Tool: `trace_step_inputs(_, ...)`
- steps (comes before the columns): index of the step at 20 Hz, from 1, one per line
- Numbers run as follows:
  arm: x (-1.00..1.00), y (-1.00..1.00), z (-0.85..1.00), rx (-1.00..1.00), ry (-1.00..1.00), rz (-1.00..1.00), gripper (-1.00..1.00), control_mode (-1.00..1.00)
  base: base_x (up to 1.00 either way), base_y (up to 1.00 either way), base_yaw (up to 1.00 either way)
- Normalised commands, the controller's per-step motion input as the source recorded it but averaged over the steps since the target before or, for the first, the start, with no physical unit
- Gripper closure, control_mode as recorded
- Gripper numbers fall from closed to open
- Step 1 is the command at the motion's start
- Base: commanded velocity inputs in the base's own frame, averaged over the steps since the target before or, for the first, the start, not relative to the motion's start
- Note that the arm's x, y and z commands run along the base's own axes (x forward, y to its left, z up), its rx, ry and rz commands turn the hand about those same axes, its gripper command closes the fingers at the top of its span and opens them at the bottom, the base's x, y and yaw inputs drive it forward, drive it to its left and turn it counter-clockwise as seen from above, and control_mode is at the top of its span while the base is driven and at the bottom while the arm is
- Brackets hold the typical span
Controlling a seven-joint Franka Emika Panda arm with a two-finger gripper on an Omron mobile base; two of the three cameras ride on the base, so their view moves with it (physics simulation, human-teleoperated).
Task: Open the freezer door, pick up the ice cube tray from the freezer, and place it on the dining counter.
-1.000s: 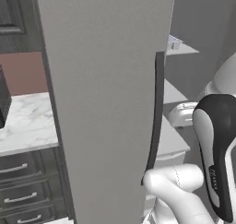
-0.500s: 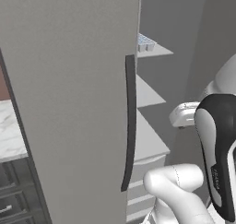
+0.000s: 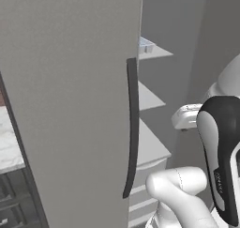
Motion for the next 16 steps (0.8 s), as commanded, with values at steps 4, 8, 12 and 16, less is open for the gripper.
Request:
trace_step_inputs(4,0.00,0.00,0.00,0.00,0.00,0.00,-1.00,1.00,0.47,-0.10,-0.29)
trace_step_inputs(8,0.00,0.00,0.00,0.00,0.00,0.00,-1.00,1.00,0.69,-0.03,-0.25)
trace_step_inputs(12,0.00,0.00,0.00,0.00,0.00,0.00,-1.00,1.00,0.67,-0.16,-0.20)
trace_step_inputs(16,0.00,0.00,0.00,0.00,0.00,0.00,-1.00,1.00,0.54,-0.39,-0.07)
